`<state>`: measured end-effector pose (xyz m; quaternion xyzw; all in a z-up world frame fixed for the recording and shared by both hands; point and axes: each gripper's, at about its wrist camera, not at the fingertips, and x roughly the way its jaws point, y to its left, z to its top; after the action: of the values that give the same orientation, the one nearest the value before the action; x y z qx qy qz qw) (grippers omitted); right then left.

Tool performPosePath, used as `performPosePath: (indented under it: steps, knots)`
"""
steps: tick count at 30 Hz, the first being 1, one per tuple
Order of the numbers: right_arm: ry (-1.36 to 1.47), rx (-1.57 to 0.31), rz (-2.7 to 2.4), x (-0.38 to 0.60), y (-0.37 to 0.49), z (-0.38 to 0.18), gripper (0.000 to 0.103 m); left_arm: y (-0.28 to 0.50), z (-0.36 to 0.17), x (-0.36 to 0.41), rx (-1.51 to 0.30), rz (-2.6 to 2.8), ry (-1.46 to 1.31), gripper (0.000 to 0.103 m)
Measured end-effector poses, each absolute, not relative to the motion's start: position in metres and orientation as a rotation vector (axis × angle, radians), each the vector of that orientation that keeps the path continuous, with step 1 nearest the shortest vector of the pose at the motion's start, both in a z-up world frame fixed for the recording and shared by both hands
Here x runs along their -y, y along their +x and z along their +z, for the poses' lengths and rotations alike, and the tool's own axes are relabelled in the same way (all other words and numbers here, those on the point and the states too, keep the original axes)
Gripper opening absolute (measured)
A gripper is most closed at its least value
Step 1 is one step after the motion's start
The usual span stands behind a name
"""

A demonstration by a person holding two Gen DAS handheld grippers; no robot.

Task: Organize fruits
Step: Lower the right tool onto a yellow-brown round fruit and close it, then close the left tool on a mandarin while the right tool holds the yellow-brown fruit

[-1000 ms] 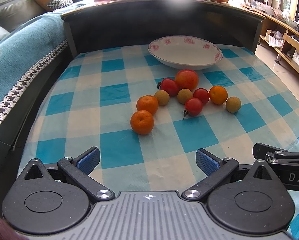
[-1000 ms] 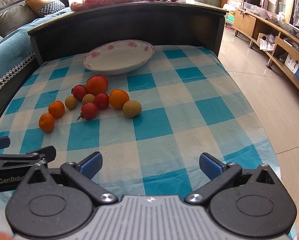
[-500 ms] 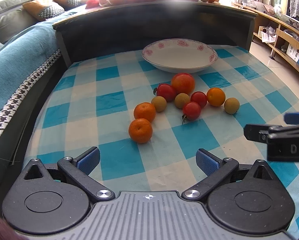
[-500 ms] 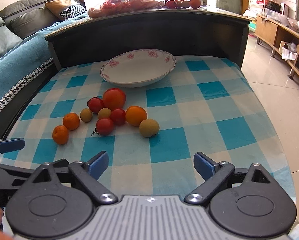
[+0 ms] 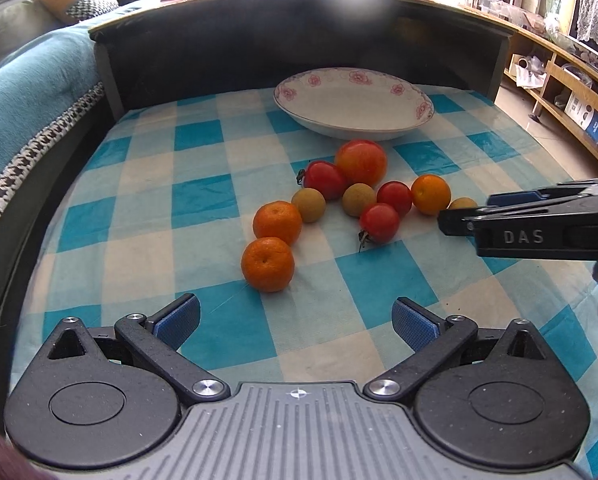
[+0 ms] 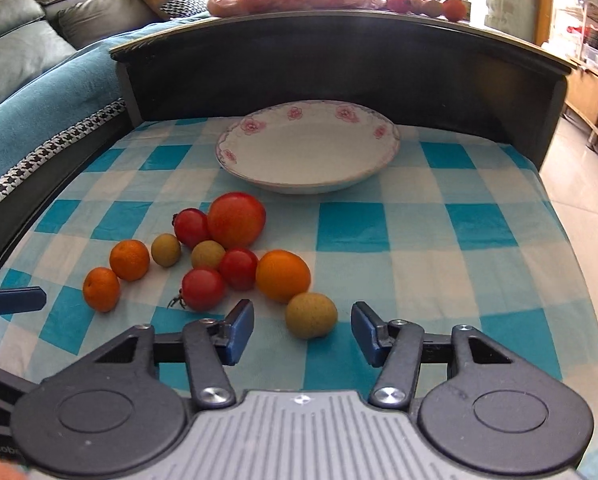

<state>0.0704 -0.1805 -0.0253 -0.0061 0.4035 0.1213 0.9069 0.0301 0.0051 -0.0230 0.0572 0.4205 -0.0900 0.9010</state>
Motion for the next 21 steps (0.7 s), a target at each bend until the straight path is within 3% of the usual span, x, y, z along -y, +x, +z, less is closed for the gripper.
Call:
performPosePath:
  steps: [11, 21]
  knots:
    - [-0.04, -0.843, 0.264, 0.174, 0.076, -0.035, 0.033, 0.034, -0.036, -0.004, -0.859, -0.213, 0.122, 0.103]
    - [-0.035, -0.857, 0.286, 0.176, 0.069, -0.033, 0.033, 0.034, -0.045, -0.005, -0.84, -0.212, 0.139, 0.103]
